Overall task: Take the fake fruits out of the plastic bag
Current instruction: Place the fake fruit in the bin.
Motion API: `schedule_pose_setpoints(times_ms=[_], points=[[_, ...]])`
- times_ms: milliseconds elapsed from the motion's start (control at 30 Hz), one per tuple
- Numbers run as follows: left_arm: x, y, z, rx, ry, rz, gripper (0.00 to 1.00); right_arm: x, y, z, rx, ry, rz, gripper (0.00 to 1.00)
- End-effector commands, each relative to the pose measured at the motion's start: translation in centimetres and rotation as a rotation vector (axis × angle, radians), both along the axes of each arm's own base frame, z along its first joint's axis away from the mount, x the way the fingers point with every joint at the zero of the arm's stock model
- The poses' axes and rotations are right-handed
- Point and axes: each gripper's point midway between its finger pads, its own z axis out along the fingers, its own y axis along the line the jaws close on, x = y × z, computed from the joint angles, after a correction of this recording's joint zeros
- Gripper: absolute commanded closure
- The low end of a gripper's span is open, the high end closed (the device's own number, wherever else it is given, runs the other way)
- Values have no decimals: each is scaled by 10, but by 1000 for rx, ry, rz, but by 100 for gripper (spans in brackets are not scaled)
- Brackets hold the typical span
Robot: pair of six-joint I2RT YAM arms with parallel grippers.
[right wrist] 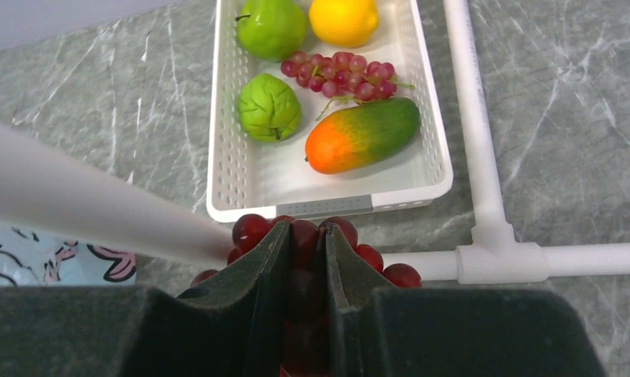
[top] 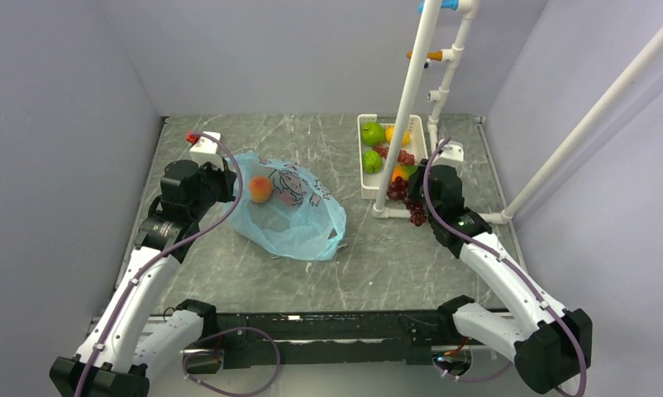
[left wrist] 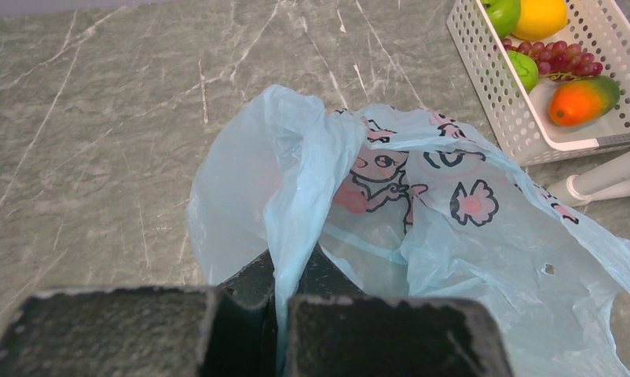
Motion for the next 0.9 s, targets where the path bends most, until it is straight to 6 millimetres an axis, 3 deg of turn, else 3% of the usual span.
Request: schedule_pose_setpoints(times_ms=[0,200,367,433,533,600,667,700,867], points=[[2,-9,18,-19,-64,-41,100,19,-7,42,86,-128,-52,100],[-1,-12,20,-22,-67,-54,100,53,-22,48,66,-133,-121,100],[-1,-11,18,-10,-61,-44,100,100,-19,70,68,-172,-140,100],[-2,-14,18,-11,-60,-58,100,119,-16,71,70,-184,-140,85],[-1,-15,15,-5,-62,-57,100,145,-13,59,48,-129,-125,44],[0,-16,15,-2,-51,-59,100,154,-7,51,50,-75,-82,28],[-1,-18,14,-3,-45,-74,100,151,-2,42,58,-48,-50,11],[-1,-19,14,-5,-50,-76,100,146,-2,40,67,-51,-46,8],[-1,-22,16,-13,-44,-90,100,94,-32,44,97,-126,-154,8]])
